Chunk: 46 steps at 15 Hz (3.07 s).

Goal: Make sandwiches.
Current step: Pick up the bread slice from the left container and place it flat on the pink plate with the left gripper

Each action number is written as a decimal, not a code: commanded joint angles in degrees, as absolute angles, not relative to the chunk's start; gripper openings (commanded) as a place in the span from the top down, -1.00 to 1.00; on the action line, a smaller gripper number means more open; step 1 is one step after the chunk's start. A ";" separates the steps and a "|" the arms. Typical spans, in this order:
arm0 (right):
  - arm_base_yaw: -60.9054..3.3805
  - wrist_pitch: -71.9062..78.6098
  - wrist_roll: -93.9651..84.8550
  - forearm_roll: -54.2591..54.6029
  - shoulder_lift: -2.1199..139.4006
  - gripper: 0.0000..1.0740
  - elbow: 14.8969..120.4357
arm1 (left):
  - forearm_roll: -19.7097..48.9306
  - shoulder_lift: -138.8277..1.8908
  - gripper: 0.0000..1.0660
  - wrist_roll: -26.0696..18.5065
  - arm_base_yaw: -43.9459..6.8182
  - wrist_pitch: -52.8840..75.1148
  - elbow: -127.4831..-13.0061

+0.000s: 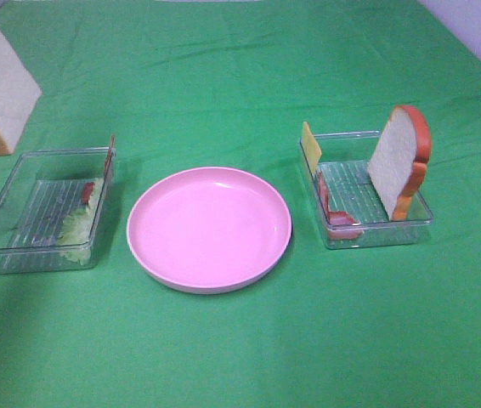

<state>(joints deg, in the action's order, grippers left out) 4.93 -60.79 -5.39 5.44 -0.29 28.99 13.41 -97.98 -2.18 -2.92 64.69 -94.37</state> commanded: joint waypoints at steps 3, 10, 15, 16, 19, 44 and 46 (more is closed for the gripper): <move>5.16 -60.79 -6.07 5.21 -1.20 -0.36 28.99 | 39.19 -98.09 1.00 -13.75 -3.32 64.11 -94.08; 5.16 -60.79 -6.07 5.21 -1.15 -0.36 28.99 | 45.61 -106.28 1.00 -18.22 -15.99 58.21 -91.73; 5.16 -60.79 -6.07 5.21 -1.15 -0.36 28.99 | 45.55 -113.39 1.00 -12.20 -20.97 50.36 -91.73; 5.16 -60.79 -6.07 5.21 -1.15 -0.36 28.99 | 45.55 -114.76 1.00 -11.80 -21.77 49.56 -91.73; 5.16 -60.79 -6.07 5.21 -1.15 -0.36 28.99 | 45.32 -119.23 1.00 -9.34 -22.80 49.56 -91.73; 5.16 -60.79 -6.07 5.21 -1.15 -0.36 28.99 | 35.24 -122.96 -0.34 -4.64 -24.24 55.86 -91.96; 5.16 -60.79 -6.07 5.21 -1.15 -0.36 28.99 | 30.02 -120.32 -0.34 -2.98 -24.24 55.98 -91.96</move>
